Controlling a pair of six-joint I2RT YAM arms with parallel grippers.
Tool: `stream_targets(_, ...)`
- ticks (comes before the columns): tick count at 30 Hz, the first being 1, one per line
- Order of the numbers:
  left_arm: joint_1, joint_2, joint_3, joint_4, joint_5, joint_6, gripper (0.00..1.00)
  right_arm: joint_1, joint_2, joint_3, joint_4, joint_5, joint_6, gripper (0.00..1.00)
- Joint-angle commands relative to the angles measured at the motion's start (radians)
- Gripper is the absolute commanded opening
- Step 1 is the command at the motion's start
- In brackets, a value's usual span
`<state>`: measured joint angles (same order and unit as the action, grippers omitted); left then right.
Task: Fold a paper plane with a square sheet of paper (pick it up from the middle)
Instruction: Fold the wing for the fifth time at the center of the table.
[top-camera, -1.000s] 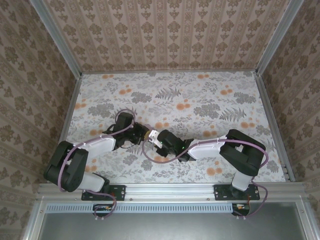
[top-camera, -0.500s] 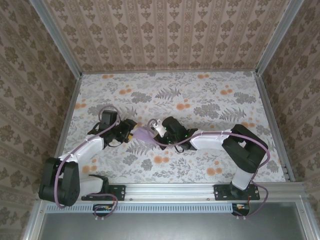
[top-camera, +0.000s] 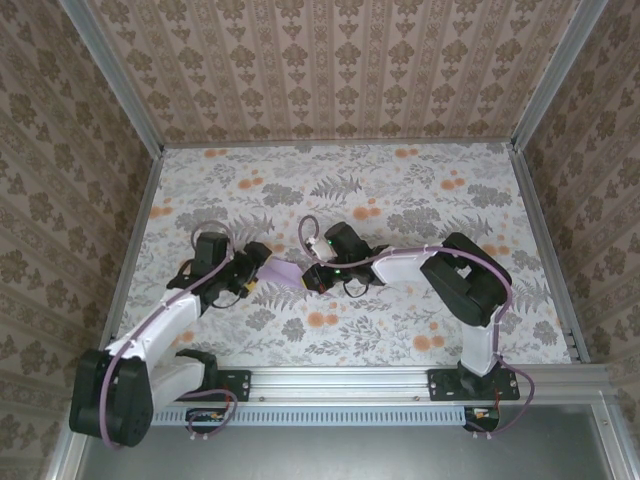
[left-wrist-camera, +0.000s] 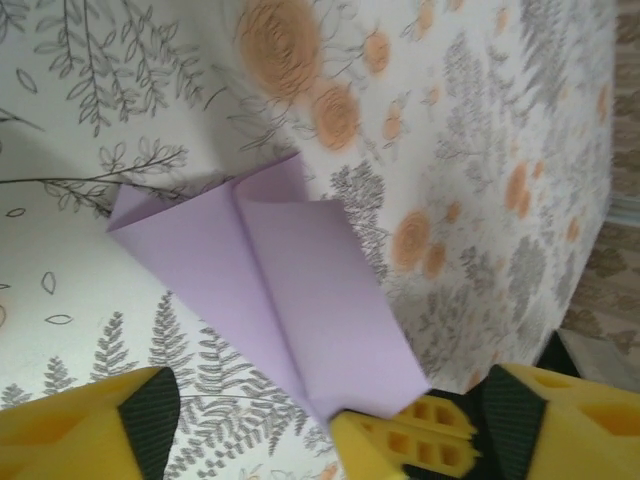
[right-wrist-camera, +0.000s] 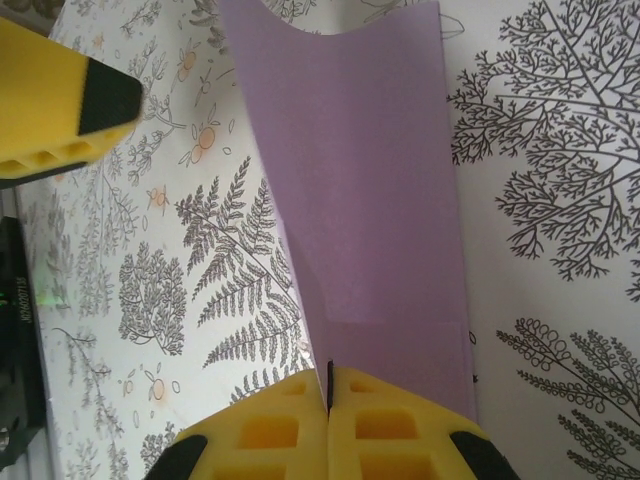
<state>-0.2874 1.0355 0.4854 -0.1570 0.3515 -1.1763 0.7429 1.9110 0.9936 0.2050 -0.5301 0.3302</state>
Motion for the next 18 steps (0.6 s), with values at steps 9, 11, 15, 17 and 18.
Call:
stream_targets(9,-0.106,-0.002,-0.008,0.073,-0.04,0.08,0.73,-0.031,0.055,0.066,0.023,-0.138,0.146,0.0)
stream_targets(11,-0.137,0.041,-0.011,0.112,-0.042,0.074,0.64,-0.031,0.069,0.082,0.012,-0.142,0.16,0.0)
stream_targets(15,-0.163,0.132,-0.013,0.187,-0.039,0.061,0.44,-0.036,0.082,0.091,0.001,-0.14,0.178,0.0)
stream_targets(17,-0.162,0.176,-0.003,0.206,-0.041,0.066,0.38,-0.037,0.085,0.092,-0.002,-0.142,0.178,0.0)
stream_targets(18,-0.163,0.195,0.002,0.216,-0.039,0.068,0.36,-0.039,0.086,0.096,-0.009,-0.142,0.174,0.0)
